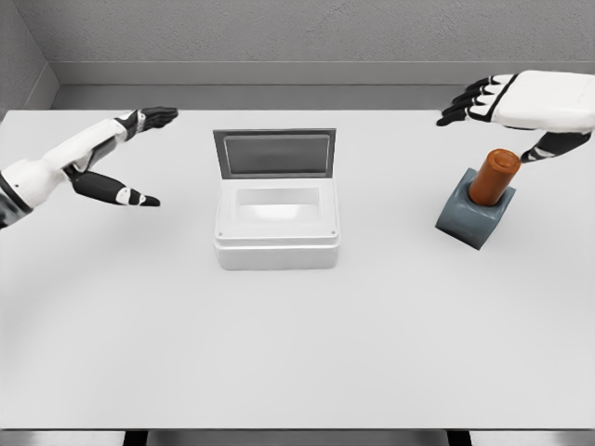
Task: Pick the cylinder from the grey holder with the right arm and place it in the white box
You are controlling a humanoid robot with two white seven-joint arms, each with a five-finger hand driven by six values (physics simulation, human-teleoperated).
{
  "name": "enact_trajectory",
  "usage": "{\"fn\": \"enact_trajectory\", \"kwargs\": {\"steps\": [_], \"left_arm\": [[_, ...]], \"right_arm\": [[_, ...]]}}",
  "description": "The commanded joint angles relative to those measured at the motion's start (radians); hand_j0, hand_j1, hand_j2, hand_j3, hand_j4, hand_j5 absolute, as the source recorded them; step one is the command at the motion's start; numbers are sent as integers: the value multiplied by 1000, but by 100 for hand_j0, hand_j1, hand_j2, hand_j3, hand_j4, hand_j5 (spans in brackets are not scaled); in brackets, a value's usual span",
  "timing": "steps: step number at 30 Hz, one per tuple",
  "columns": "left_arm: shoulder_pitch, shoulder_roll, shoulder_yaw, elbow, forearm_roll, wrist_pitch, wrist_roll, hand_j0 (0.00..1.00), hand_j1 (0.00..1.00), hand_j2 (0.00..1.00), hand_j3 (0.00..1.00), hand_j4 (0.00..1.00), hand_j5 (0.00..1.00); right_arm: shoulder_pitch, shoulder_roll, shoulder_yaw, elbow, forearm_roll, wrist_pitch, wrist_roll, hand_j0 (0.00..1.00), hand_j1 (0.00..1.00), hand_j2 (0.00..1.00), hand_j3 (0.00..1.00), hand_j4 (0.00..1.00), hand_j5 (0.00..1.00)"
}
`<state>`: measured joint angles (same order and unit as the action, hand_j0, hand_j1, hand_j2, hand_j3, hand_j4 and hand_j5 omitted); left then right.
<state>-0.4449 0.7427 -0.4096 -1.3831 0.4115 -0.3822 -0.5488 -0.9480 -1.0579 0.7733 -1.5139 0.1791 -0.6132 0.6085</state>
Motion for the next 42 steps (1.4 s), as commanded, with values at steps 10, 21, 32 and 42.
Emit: {"fn": "enact_trajectory", "kwargs": {"steps": [10,21,32,42], "left_arm": [[-41,-65,5,104,116,95,-16,100,100,100,100,100,100],[-89,-129,3,242,112,92,-16,100,100,100,100,100,100],[-98,-128,3,256,113,94,-16,100,100,100,100,100,100],[-98,-128,2,251,113,92,-16,100,100,100,100,100,100]], "right_arm": [[2,56,87,139,83,2,2,98,98,98,98,98,98],[0,79,133,156,122,2,2,88,88,88,88,88,88],[-29,67,195,158,146,2,2,72,72,72,72,72,72],[-37,67,199,155,146,2,2,52,52,52,52,52,52]]}}
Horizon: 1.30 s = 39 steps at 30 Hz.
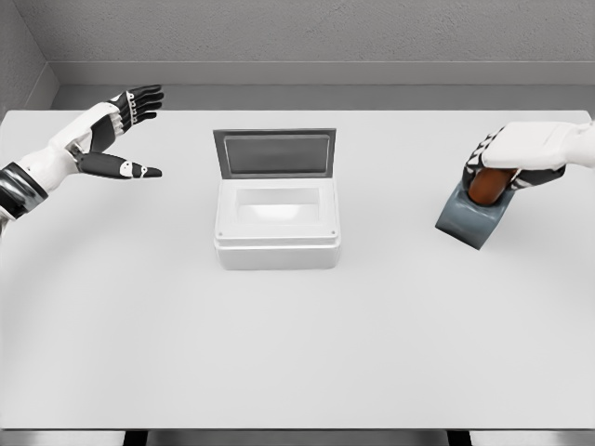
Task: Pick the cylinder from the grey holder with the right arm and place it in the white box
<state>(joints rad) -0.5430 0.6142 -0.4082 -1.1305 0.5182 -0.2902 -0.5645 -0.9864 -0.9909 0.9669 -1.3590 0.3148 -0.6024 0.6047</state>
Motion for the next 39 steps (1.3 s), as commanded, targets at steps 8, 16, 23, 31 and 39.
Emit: {"fn": "enact_trajectory", "kwargs": {"steps": [8,16,23,31,39], "left_arm": [[0,2,2,-5,6,-1,0,100,100,100,100,100,100],[0,1,2,-6,6,-1,0,100,100,100,100,100,100],[0,1,0,-9,6,-6,0,100,100,100,100,100,100],[2,-1,-3,-17,2,-7,0,100,100,100,100,100,100],[2,-2,-3,-23,0,-7,0,100,100,100,100,100,100]], "right_arm": [[-34,-5,6,-9,10,-8,6,45,45,45,45,45,45],[-51,-43,3,-80,6,-8,6,46,46,46,46,46,46],[-74,-26,3,-111,6,-8,6,44,44,44,44,44,44],[-92,21,4,-147,9,-8,6,44,44,44,44,44,44],[-101,77,4,-175,12,-8,6,43,43,43,43,43,43]]}}
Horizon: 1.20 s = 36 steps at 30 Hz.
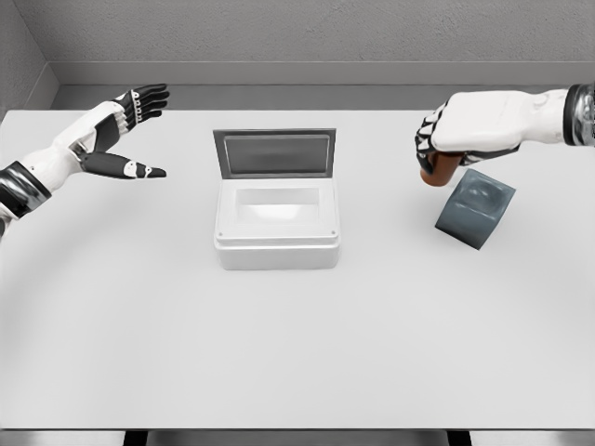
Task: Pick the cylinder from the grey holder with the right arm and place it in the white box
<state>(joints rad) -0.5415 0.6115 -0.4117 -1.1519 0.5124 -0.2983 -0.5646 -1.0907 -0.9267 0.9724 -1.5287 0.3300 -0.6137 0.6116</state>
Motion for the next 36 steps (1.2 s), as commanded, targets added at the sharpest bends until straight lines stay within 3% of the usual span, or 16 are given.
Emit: {"fn": "enact_trajectory", "kwargs": {"steps": [1,24,36], "left_arm": [[0,-2,-1,-3,6,1,0,100,100,100,100,100,100],[2,-6,-1,-11,6,-1,0,100,100,100,100,100,100],[2,-6,1,-11,6,-1,0,100,100,100,100,100,100]], "right_arm": [[-2,22,0,-5,-3,3,-1,43,43,43,43,43,43],[-12,189,14,-18,6,3,-1,42,42,42,42,42,42],[-18,289,32,16,41,3,-1,42,42,42,42,42,42]]}}
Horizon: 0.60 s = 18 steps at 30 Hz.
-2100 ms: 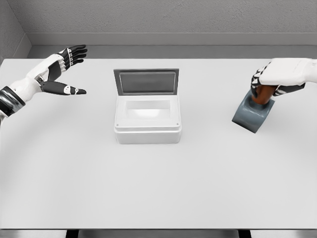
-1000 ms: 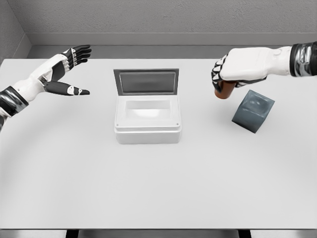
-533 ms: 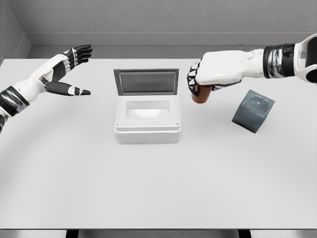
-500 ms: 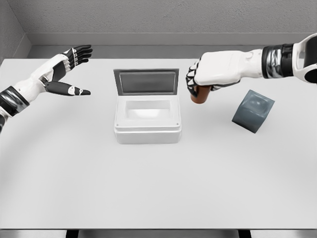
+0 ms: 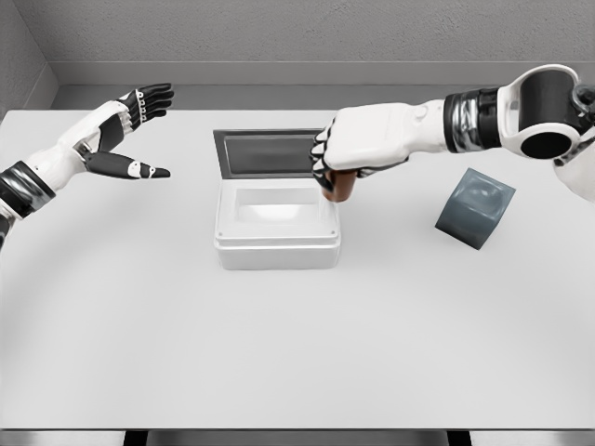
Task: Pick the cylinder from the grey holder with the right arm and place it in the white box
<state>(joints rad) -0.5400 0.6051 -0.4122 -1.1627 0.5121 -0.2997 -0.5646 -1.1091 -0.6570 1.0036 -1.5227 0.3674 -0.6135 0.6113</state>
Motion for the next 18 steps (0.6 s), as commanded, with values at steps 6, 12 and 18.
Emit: {"fn": "enact_trajectory", "kwargs": {"steps": [6,12,18], "left_arm": [[0,1,1,0,6,1,0,100,100,100,100,100,100],[0,2,1,0,6,1,0,100,100,100,100,100,100],[0,2,1,0,6,1,0,100,100,100,100,100,100]], "right_arm": [[-17,62,3,58,22,3,0,42,42,42,42,42,42],[-26,80,3,56,22,3,0,42,42,42,42,42,42],[-35,102,9,52,22,3,0,42,42,42,42,42,42]]}}
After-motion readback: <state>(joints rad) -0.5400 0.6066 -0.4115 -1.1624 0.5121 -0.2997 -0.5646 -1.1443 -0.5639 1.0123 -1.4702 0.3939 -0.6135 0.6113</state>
